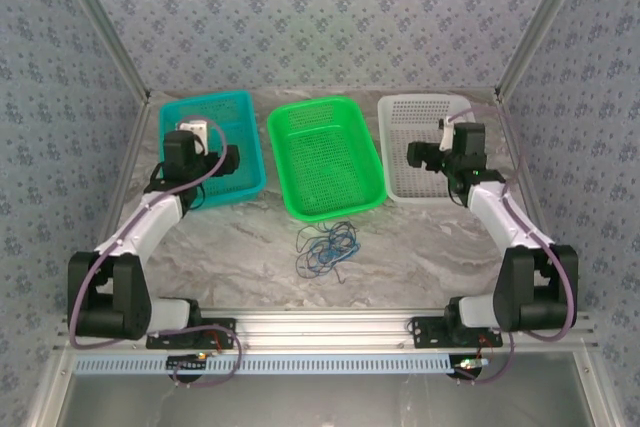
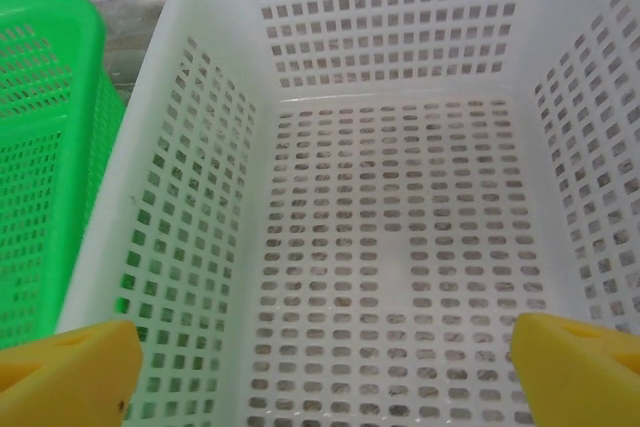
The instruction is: Untangle the cables
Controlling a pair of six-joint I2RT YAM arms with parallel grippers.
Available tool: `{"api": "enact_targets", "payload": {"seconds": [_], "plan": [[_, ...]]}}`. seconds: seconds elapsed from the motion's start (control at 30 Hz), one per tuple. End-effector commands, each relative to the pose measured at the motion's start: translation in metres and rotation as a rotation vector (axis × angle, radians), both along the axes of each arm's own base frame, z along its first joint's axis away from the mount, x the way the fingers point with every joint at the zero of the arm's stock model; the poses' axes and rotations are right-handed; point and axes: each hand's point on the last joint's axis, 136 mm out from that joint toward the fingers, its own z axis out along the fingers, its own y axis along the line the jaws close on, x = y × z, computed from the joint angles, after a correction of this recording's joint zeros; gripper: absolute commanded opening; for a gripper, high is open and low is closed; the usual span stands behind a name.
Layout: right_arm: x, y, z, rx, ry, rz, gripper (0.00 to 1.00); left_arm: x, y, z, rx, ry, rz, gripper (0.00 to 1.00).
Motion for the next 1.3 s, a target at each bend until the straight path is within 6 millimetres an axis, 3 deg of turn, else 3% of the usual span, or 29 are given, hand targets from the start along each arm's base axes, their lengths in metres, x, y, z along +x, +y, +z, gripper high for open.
{"api": "enact_targets", "payload": {"seconds": [0.0, 0.27, 0.37, 0.53, 0.8, 0.83, 0.9, 1.27], "plan": [[-0.008, 0.022, -0.014, 0.08, 0.178, 0.023, 0.95, 0.004, -0.026, -0.001, -0.079, 0.081, -0.054, 0.99], [-0.002, 0.061, -0.022, 0.083, 0.243, 0.064, 0.94, 0.005, -0.099, -0.027, 0.007, 0.205, -0.231, 1.0], [-0.004, 0.071, -0.03, 0.086, 0.267, 0.081, 0.94, 0.002, -0.116, -0.034, 0.087, 0.223, -0.259, 0.99], [0.0, 0.076, -0.044, 0.074, 0.312, 0.061, 0.92, 0.005, -0.122, -0.042, 0.09, 0.252, -0.232, 0.99], [0.012, 0.066, -0.06, 0.047, 0.335, -0.022, 0.85, 0.001, -0.136, -0.03, 0.12, 0.225, -0.252, 0.99], [0.021, 0.067, -0.05, 0.046, 0.309, -0.025, 0.85, 0.0, -0.139, -0.029, 0.131, 0.221, -0.257, 0.99], [0.028, 0.065, -0.051, 0.041, 0.309, -0.032, 0.84, -0.002, -0.143, -0.027, 0.148, 0.217, -0.265, 0.99], [0.04, 0.05, -0.067, -0.023, 0.352, -0.008, 0.45, -0.021, -0.157, -0.026, 0.126, 0.252, -0.281, 0.99]]}}
